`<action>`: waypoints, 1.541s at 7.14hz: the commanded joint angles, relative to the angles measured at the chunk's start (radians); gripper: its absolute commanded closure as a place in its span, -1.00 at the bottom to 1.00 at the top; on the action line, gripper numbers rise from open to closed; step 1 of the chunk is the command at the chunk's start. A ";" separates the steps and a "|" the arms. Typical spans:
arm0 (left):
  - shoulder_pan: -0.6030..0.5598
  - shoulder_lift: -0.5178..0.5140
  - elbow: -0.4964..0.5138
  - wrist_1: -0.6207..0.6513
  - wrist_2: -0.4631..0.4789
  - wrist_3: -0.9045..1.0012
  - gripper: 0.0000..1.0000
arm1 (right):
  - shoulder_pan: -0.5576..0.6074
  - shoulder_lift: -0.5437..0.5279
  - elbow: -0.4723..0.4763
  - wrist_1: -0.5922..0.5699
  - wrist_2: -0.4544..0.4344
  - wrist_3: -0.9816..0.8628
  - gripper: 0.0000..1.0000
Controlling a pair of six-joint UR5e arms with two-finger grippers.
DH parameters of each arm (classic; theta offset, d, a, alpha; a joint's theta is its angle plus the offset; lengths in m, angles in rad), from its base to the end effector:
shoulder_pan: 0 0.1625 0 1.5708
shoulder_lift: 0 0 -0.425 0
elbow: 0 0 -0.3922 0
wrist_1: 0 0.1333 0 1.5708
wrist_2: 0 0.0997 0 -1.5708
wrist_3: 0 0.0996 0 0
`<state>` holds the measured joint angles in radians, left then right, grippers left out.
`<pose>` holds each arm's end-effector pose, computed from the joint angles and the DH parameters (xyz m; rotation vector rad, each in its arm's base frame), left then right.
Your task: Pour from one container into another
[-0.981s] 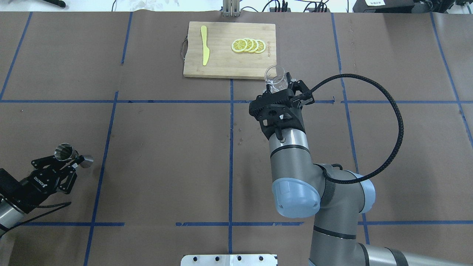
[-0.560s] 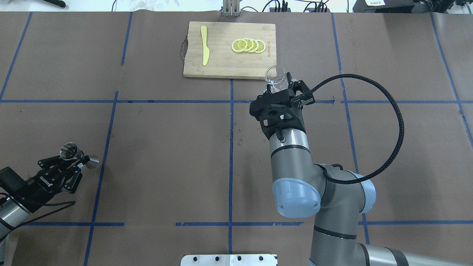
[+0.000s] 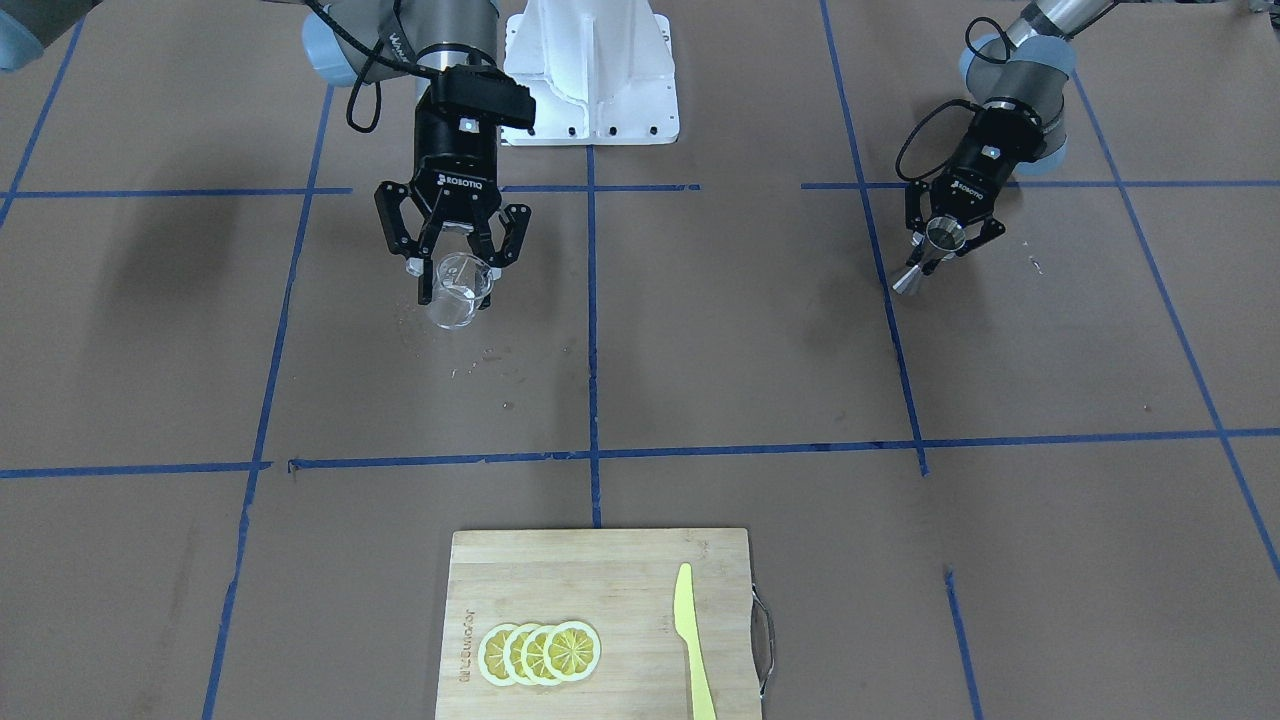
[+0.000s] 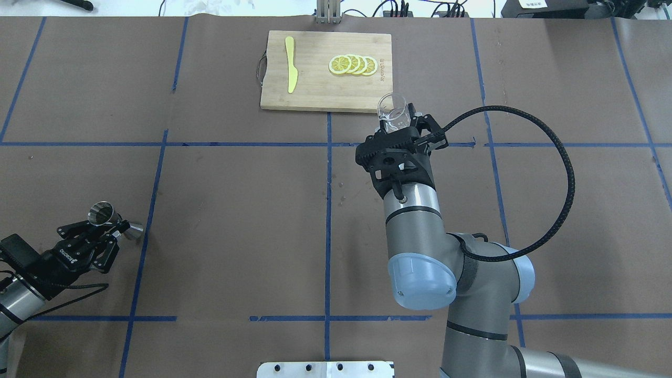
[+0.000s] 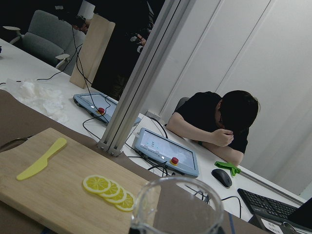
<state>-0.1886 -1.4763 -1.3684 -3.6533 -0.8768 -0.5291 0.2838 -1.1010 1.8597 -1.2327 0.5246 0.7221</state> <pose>0.3447 -0.2663 0.5866 1.3578 1.0807 0.0066 -0.4828 -0.3695 0.2057 1.2998 -0.3291 0.0952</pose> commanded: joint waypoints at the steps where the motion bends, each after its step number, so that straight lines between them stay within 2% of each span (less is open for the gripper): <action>1: -0.003 -0.001 0.006 0.004 -0.005 -0.034 1.00 | -0.002 -0.002 -0.001 -0.001 0.000 0.000 1.00; 11: -0.023 -0.010 0.028 0.019 0.004 -0.034 1.00 | -0.002 -0.002 0.001 -0.001 0.000 0.000 1.00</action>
<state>-0.2116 -1.4859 -1.3408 -3.6366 -0.8734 -0.5644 0.2823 -1.1029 1.8607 -1.2328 0.5246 0.7224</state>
